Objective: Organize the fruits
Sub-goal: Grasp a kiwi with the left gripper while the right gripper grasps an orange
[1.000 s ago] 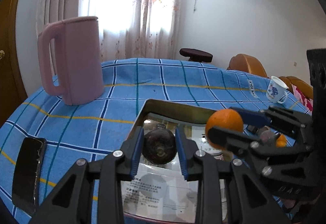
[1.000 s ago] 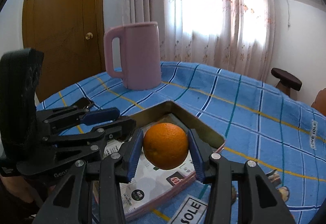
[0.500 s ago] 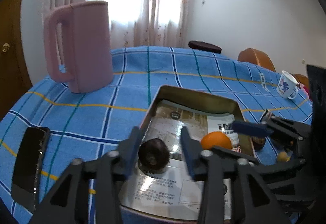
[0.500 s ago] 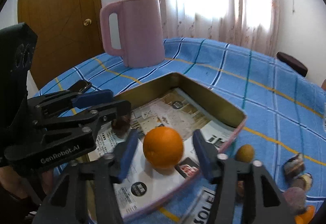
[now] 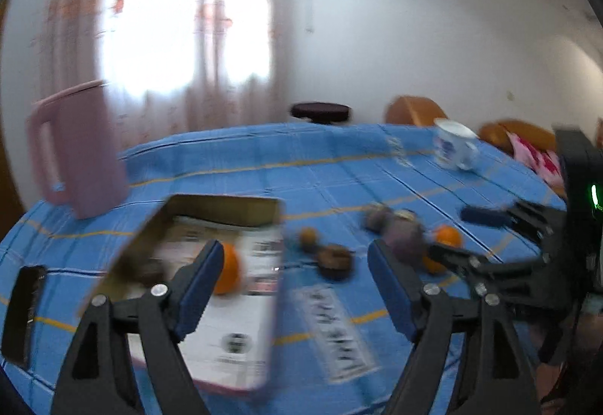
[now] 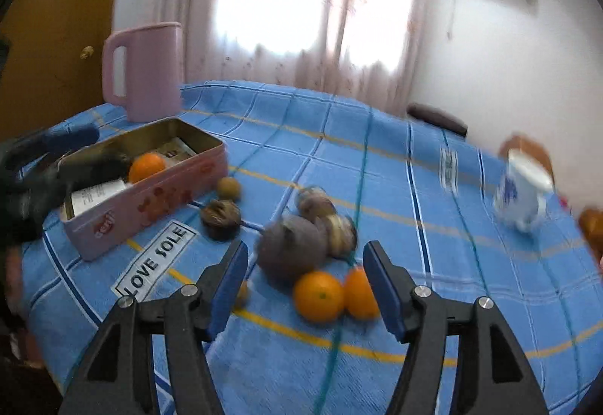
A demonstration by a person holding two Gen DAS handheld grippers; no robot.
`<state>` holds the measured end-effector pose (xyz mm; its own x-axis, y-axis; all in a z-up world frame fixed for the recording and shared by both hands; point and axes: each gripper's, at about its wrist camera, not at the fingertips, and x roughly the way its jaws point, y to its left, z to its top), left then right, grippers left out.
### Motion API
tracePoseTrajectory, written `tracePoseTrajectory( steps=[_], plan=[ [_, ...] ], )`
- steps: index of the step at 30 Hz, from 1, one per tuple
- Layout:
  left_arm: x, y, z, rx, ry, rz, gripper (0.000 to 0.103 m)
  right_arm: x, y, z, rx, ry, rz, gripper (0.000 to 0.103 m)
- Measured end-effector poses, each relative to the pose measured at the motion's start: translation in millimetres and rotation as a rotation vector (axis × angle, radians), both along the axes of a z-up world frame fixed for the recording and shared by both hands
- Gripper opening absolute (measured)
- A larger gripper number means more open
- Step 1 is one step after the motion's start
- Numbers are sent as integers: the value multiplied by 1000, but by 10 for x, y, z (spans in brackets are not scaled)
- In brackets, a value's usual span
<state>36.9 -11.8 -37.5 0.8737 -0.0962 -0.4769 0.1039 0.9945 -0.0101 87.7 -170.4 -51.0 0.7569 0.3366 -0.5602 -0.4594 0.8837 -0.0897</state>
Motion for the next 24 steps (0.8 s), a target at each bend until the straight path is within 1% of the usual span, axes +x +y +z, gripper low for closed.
tracePoseTrajectory(
  steps=[1, 3, 6, 7, 9, 11, 15, 17, 18, 19, 20, 22, 24],
  plan=[
    [25, -90, -26, 11, 14, -19, 81, 9, 13, -1, -26, -2, -9, 65],
    [104, -235, -81, 12, 51, -58, 81, 40, 54, -55, -74, 23, -1, 65],
    [215, -347, -169, 13, 108, -84, 81, 94, 72, -104, -86, 59, 16, 65],
    [243, -363, -192, 11, 121, -92, 79, 108, 78, -112, -97, 62, 12, 63],
    [299, -369, -232, -5, 156, -104, 78, 128, 78, -161, -109, 95, 26, 62],
    [325, -382, -261, -9, 168, -104, 78, 143, 85, -196, -114, 120, 45, 60],
    [304, -412, -282, -1, 174, -109, 78, 142, 180, -254, -214, 87, 45, 60],
    [301, -425, -291, 3, 175, -110, 78, 102, 226, -270, -268, 49, 36, 54],
    [294, -427, -290, 1, 175, -109, 78, 55, 232, -248, -258, 34, 66, 49],
    [292, -431, -295, -2, 173, -106, 78, 17, 225, -227, -247, 22, 88, 48],
    [291, -419, -297, -4, 171, -99, 78, -2, 226, -226, -237, 32, 107, 48],
    [291, -403, -298, -8, 171, -92, 78, 33, 223, -245, -257, 40, 85, 48],
    [298, -406, -298, -6, 174, -95, 78, 122, 166, -247, -241, 70, 47, 48]
  ],
)
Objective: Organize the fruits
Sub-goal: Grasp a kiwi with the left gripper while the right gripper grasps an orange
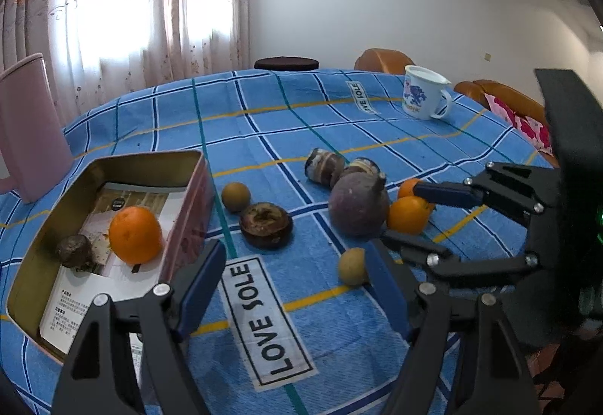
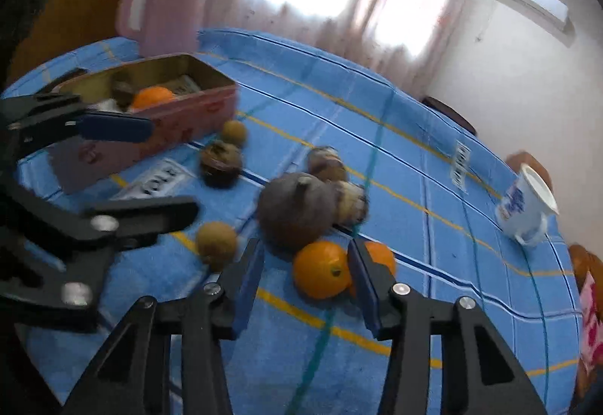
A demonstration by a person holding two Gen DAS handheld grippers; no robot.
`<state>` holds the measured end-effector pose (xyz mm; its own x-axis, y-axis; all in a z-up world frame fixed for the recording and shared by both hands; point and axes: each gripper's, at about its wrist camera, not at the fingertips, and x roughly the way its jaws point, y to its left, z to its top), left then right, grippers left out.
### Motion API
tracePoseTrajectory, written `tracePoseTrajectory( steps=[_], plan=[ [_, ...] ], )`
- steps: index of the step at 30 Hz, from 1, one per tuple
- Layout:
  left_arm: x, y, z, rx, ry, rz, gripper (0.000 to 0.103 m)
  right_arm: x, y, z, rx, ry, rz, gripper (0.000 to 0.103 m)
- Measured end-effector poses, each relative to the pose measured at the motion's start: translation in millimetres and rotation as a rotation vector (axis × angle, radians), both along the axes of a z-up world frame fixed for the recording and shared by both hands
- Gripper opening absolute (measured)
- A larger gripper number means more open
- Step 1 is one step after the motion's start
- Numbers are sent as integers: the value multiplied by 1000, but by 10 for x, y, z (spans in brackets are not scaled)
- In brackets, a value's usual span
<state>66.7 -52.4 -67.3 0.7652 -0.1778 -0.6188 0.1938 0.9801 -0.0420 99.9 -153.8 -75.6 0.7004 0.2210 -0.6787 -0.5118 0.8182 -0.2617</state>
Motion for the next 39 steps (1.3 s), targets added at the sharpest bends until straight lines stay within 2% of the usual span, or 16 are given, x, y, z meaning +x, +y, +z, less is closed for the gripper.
tracePoseTrajectory(
  steps=[3, 5, 6, 7, 8, 11, 14, 17, 19, 21, 23, 26, 39],
  plan=[
    [16, -66, -19, 18, 7, -18, 77, 73, -52, -18, 13, 32, -8, 48],
    [56, -113, -50, 22, 32, -34, 72, 55, -16, -28, 0, 32, 10, 48],
    [64, -133, -55, 21, 38, -43, 66, 53, -6, -30, -4, 29, 10, 44],
    [77, -169, -60, 27, 45, -56, 65, 49, -19, -19, 1, 23, 4, 36],
    [82, -200, -64, 34, 49, -64, 65, 54, -50, -4, 23, 27, 2, 35],
    [142, -251, -108, 28, 90, -88, 62, 99, -156, 14, 91, 71, 1, 35],
    [194, -277, -157, 14, 129, -107, 60, 103, -173, 16, 106, 80, 5, 36],
    [251, -320, -214, 9, 176, -127, 54, 115, -201, 28, 130, 89, 6, 36],
    [270, -345, -236, 13, 192, -134, 33, 111, -203, 25, 130, 90, 6, 36],
    [266, -372, -235, 15, 193, -146, 26, 84, -154, 4, 104, 94, 29, 37],
    [261, -371, -230, 13, 192, -146, 26, 46, -100, -19, 48, 72, 36, 36],
    [226, -338, -198, -3, 171, -142, 26, 21, -108, -20, 43, 67, 44, 35],
    [40, -175, 43, -25, 17, -93, 26, -80, -279, 209, 198, -14, 32, 34]
  ],
)
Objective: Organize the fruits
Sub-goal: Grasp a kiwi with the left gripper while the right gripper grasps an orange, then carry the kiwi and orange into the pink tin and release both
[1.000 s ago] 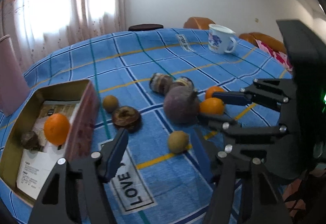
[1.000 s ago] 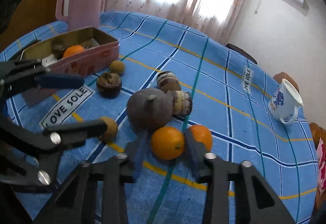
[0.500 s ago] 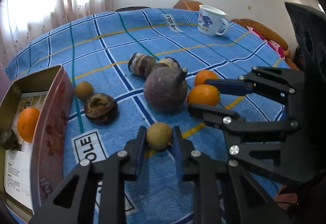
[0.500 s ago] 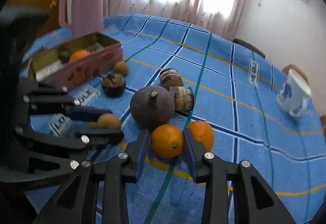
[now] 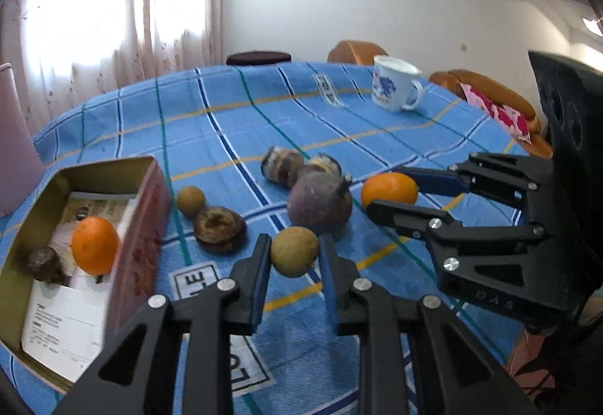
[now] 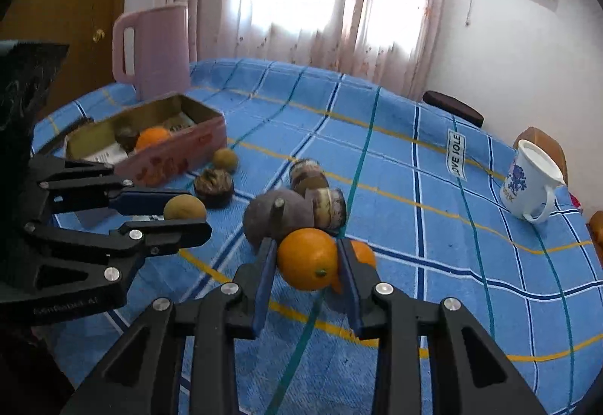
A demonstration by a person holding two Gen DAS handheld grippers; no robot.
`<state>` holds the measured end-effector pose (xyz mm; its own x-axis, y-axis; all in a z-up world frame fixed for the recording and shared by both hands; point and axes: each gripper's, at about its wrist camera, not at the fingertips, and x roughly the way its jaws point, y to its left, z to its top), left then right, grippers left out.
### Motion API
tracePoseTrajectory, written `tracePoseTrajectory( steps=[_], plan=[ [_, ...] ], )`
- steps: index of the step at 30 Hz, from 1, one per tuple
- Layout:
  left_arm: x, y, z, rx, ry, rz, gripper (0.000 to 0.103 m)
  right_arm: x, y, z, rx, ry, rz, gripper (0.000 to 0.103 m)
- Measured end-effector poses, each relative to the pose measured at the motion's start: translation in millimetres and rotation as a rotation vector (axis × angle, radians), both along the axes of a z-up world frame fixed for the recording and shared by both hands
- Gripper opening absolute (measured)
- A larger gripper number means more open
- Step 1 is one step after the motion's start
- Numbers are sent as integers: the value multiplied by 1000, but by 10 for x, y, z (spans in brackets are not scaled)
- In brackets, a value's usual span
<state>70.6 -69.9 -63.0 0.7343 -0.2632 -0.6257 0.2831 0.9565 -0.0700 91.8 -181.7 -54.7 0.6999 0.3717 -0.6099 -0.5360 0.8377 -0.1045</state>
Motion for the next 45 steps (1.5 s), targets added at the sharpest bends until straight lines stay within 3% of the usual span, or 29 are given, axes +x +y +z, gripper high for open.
tracePoseTrajectory(
  steps=[10, 21, 45],
  plan=[
    [-77, 23, 100, 11, -84, 44, 26, -106, -34, 191, 106, -86, 0, 34],
    [-160, 121, 186, 33, -157, 115, 26, -139, -46, 265, 177, -119, 4, 34],
    [-198, 566, 305, 27, -209, 249, 26, -67, 398, 464, 210, -144, 91, 34]
  ],
)
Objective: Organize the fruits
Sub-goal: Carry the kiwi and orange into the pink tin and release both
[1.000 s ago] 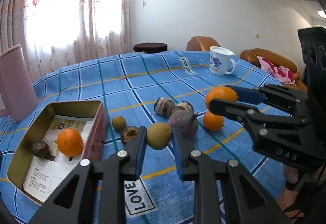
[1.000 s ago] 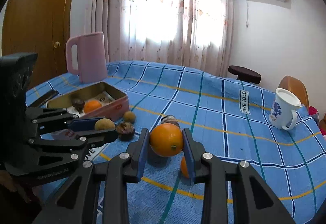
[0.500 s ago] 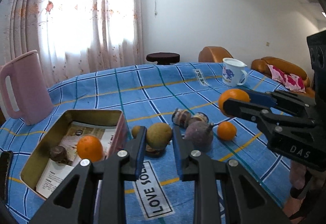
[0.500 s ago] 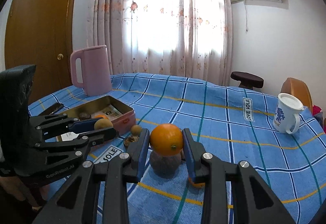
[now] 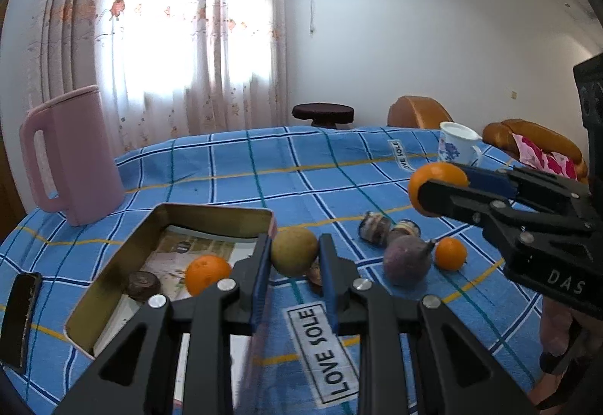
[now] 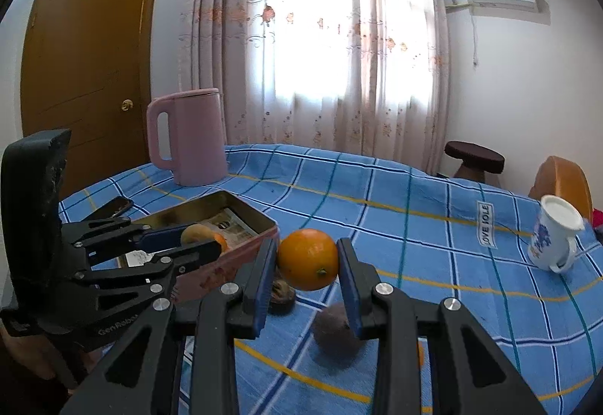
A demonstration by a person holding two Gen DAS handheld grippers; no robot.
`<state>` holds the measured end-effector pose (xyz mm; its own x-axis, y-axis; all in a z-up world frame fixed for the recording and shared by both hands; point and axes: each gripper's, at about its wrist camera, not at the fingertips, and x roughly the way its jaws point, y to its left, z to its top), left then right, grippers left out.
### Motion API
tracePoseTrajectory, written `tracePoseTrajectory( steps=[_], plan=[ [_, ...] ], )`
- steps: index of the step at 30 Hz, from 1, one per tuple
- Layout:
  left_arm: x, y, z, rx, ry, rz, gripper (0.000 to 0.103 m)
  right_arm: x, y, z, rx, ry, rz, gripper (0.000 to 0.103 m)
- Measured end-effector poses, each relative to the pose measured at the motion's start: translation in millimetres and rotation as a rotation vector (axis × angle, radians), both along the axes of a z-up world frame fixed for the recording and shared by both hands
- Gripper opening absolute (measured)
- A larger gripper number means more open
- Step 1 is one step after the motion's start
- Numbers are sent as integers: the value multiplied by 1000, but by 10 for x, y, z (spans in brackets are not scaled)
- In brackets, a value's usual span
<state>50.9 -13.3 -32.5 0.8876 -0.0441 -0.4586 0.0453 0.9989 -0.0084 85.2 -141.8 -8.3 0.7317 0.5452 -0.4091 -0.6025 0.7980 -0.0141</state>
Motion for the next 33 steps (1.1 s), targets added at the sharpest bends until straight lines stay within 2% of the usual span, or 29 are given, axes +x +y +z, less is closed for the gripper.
tracePoseTrajectory(
  steps=[16, 33],
  plan=[
    [34, 699, -31, -53, 23, 136, 26, 49, 667, 24, -19, 17, 134, 34],
    [103, 1262, -234, -97, 101, 238, 26, 27, 1417, -341, -116, 105, 269, 35]
  ],
)
